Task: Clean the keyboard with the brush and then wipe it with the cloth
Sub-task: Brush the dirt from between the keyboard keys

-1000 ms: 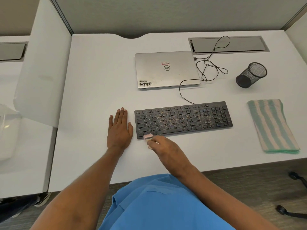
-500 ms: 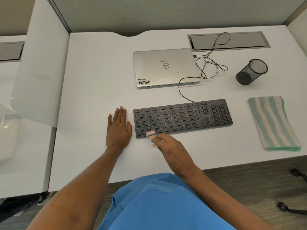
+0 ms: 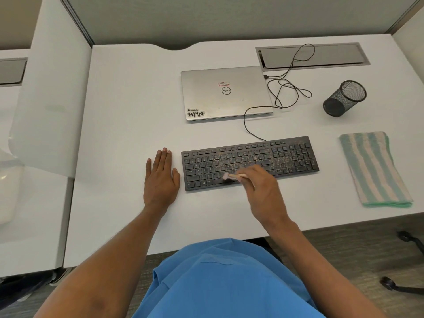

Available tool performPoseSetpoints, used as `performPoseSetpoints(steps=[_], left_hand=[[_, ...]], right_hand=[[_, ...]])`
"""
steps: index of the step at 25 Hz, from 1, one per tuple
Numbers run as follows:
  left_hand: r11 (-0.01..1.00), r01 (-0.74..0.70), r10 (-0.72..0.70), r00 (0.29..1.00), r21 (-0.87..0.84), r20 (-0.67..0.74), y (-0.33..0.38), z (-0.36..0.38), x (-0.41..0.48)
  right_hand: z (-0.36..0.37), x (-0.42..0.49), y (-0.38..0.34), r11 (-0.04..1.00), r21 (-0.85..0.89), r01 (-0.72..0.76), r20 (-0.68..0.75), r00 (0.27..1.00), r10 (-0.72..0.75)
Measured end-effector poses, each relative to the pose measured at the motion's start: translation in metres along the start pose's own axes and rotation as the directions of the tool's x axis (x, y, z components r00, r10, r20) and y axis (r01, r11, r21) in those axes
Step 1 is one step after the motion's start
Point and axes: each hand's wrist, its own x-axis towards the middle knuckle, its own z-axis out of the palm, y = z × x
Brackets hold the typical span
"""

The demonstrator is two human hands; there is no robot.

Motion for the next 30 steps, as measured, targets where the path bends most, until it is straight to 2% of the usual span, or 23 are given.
performPoseSetpoints(steps=[4,7,10,13,17,19,24,27,30], left_hand=[[1.0,0.002,-0.002,1.0,-0.007,-0.007,0.001,-0.002,0.0],[1.0,0.002,-0.002,1.0,-0.007,-0.003,0.001,-0.002,-0.001],[1.0,0.006,-0.006,1.0,-0.009,0.001,0.001,-0.002,0.0],[1.0,0.005,-0.005,1.0,-0.007,0.006,0.0,-0.001,0.0],[1.0,0.008,-0.008,1.0,-0.001,0.006,-0.001,0.0,0.0],[1.0,0.007,-0.007,1.0,-0.005,0.006,0.0,0.001,0.0],[1.0,0.012,-0.012,1.0,-0.011,0.002,0.001,0.0,0.001],[1.0,0.012,-0.012,1.0,-0.013,0.003,0.001,-0.001,0.0],[1.0,0.007,-0.007,1.0,-0.004,0.005,0.0,0.0,0.0]], right_hand=[[0.033,0.03,-0.037,0.994,0.088,0.072,0.162,0.983,-0.085],[0.053,0.045,-0.053,0.996,0.018,0.093,0.284,0.954,-0.094],[0.042,0.048,-0.051,0.994,-0.062,0.092,0.333,0.941,-0.067],[0.019,0.046,-0.028,0.977,-0.209,0.028,0.301,0.953,0.037],[-0.005,0.05,-0.009,0.945,-0.305,-0.114,0.155,0.974,0.168],[-0.007,0.053,-0.022,0.942,-0.328,-0.074,0.16,0.978,0.133],[0.029,0.059,-0.056,0.984,-0.168,0.056,0.317,0.948,0.0],[0.031,0.058,-0.056,0.98,-0.189,0.053,0.354,0.935,0.018],[0.012,0.057,-0.032,0.969,-0.245,-0.024,0.286,0.953,0.096]])
